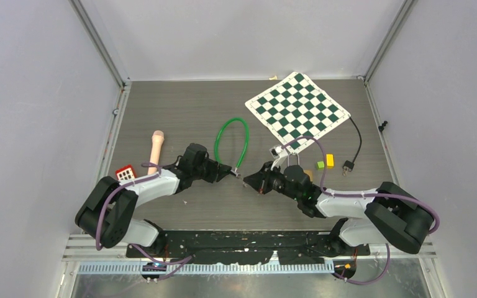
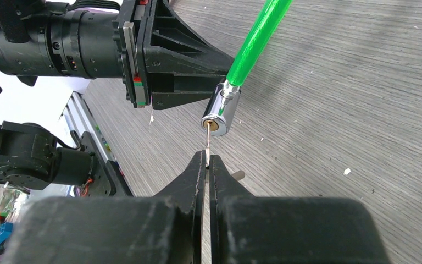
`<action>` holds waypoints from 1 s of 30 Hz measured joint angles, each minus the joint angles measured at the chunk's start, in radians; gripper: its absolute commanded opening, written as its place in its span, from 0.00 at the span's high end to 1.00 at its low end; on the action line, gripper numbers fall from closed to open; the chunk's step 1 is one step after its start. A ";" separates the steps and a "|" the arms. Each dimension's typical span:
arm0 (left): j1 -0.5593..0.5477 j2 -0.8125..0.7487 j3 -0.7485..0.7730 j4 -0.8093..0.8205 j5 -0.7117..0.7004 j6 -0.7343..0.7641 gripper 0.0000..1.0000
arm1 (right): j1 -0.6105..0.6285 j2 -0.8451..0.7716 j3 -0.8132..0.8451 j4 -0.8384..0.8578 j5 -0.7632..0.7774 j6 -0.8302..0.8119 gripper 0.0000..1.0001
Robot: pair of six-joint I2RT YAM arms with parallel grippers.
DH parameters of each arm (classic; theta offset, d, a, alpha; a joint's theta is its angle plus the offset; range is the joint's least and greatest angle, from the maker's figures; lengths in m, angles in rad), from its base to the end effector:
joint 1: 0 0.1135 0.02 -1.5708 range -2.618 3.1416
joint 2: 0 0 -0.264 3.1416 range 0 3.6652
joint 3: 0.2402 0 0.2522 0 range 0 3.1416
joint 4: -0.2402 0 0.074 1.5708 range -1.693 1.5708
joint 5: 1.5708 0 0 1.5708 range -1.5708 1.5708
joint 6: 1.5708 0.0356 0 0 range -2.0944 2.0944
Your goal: Unlock with the key
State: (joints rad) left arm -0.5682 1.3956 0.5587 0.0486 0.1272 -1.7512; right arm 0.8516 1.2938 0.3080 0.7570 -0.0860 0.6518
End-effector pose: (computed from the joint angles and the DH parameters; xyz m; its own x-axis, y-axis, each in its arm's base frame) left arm 0.2164 -0.1435 0.1542 -0.4920 -0.8436 0.2150 -0.6973 0.2340 -0.6775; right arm 0.1556 0.1824 0.1715 -0.6069 0.2243 -0.7625 -0.5491 0.5753 0.6063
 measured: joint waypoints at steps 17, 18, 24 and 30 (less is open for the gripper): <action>-0.019 0.000 0.000 -0.008 -0.060 -0.003 1.00 | 0.027 -0.008 0.053 -0.140 0.092 0.010 0.95; -0.022 0.000 0.000 -0.008 -0.066 -0.003 1.00 | 0.028 -0.009 0.055 -0.145 0.093 0.014 0.95; -0.037 0.000 0.000 -0.009 -0.090 -0.004 1.00 | 0.028 -0.004 0.060 -0.154 0.092 0.045 0.95; -0.052 0.000 0.000 -0.008 -0.117 -0.003 1.00 | 0.025 0.005 0.079 -0.171 0.078 0.070 0.95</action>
State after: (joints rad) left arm -0.6205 1.3952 0.5583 0.0406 0.0097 -1.7538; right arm 0.8764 1.2991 0.3870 0.5858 -0.0078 0.7216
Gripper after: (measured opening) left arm 0.200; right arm 0.069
